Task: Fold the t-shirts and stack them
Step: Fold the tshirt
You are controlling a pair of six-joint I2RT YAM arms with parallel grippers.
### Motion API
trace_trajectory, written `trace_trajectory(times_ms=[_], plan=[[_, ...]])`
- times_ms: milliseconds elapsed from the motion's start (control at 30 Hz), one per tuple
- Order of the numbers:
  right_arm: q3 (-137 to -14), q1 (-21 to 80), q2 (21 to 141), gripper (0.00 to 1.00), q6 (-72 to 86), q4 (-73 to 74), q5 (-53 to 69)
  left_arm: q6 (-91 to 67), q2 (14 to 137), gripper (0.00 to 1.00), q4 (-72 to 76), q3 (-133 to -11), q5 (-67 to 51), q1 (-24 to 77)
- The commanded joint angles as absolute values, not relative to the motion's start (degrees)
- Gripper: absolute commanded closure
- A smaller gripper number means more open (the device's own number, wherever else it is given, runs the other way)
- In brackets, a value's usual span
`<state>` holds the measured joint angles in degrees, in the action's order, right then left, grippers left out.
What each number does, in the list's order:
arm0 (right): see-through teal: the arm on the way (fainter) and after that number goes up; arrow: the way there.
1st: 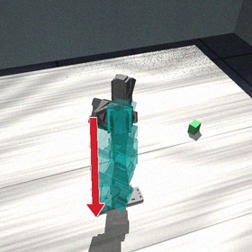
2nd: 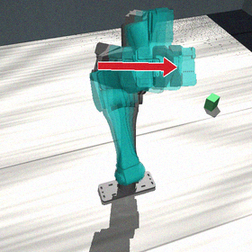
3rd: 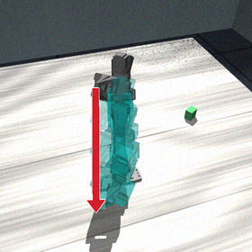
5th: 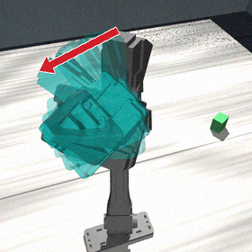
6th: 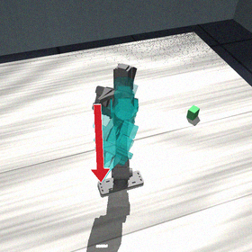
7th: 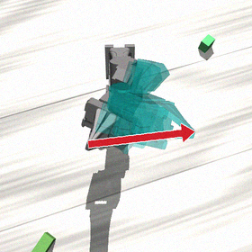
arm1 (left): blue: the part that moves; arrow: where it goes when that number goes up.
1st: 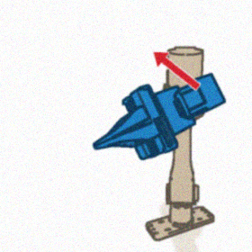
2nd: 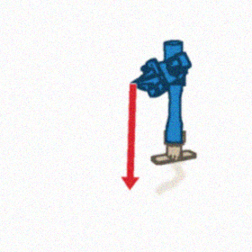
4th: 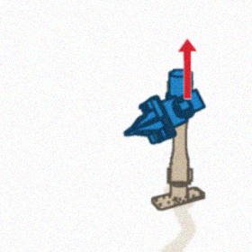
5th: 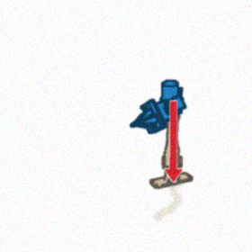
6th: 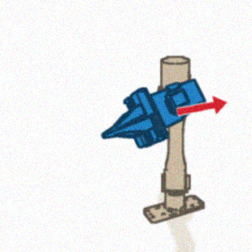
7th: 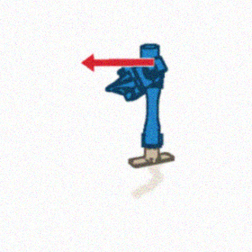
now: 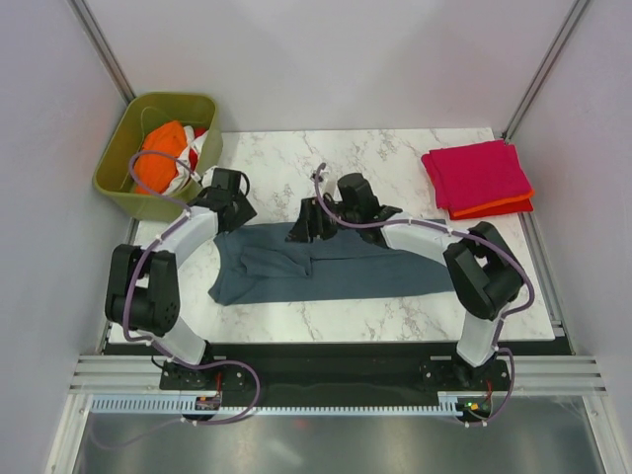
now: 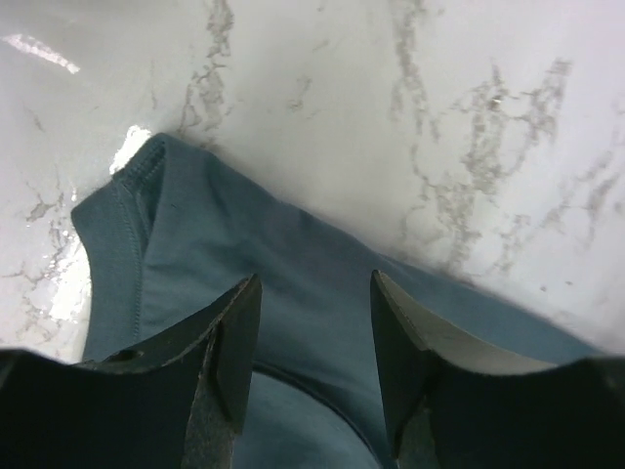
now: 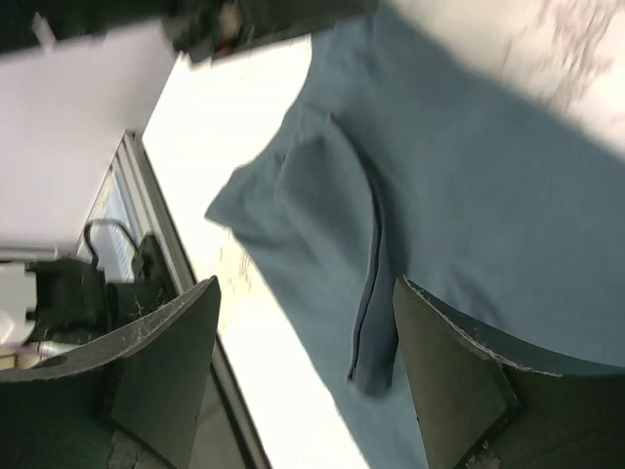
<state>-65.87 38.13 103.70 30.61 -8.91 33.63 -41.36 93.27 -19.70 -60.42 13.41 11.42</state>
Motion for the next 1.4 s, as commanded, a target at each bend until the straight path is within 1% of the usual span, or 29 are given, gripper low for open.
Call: trace_trajectory(times_ms=[0, 133, 333, 467, 600, 800, 933, 1033, 1167, 1267, 1367], plan=[[-72.5, 38.7, 109.6, 0.21, 27.9, -6.2, 32.1, -43.7, 90.0, 0.44, -20.9, -59.6, 14.8, 13.2], [-78.3, 40.0, 114.8, 0.24, 28.6, -6.9, 33.8, -45.3, 90.1, 0.43, -21.0, -58.9, 14.5, 15.5], [-81.6, 41.1, 121.9, 0.26, 31.5, -11.7, 36.9, -45.4, 94.7, 0.42, -21.3, -60.6, 13.6, 15.8], [-82.0, 41.6, 124.6, 0.25, 32.8, -15.2, 38.5, -44.7, 98.3, 0.4, -22.8, -63.1, 13.6, 15.7], [-82.2, 41.7, 127.2, 0.27, 34.0, -16.5, 40.9, -44.0, 101.4, 0.4, -23.2, -64.3, 13.2, 15.8], [-78.5, 41.8, 127.5, 0.3, 41.7, -27.2, 49.4, -43.1, 104.2, 0.4, -23.6, -65.8, 13.7, 15.5], [-72.6, 42.4, 125.1, 0.31, 45.3, -32.9, 51.4, -42.0, 105.5, 0.4, -24.1, -67.2, 13.7, 14.9], [-68.7, 43.0, 122.4, 0.32, 44.6, -32.0, 51.6, -41.7, 105.6, 0.4, -24.2, -67.8, 13.8, 14.8], [-61.5, 44.6, 115.0, 0.34, 43.6, -32.5, 52.6, -41.4, 105.8, 0.41, -24.3, -68.1, 13.6, 14.8], [-56.8, 46.9, 109.1, 0.34, 40.2, -28.9, 52.6, -41.0, 105.7, 0.41, -24.3, -68.3, 13.6, 14.8], [-53.4, 47.5, 103.8, 0.34, 36.8, -24.4, 49.2, -40.7, 105.0, 0.41, -24.4, -68.0, 13.6, 14.7]])
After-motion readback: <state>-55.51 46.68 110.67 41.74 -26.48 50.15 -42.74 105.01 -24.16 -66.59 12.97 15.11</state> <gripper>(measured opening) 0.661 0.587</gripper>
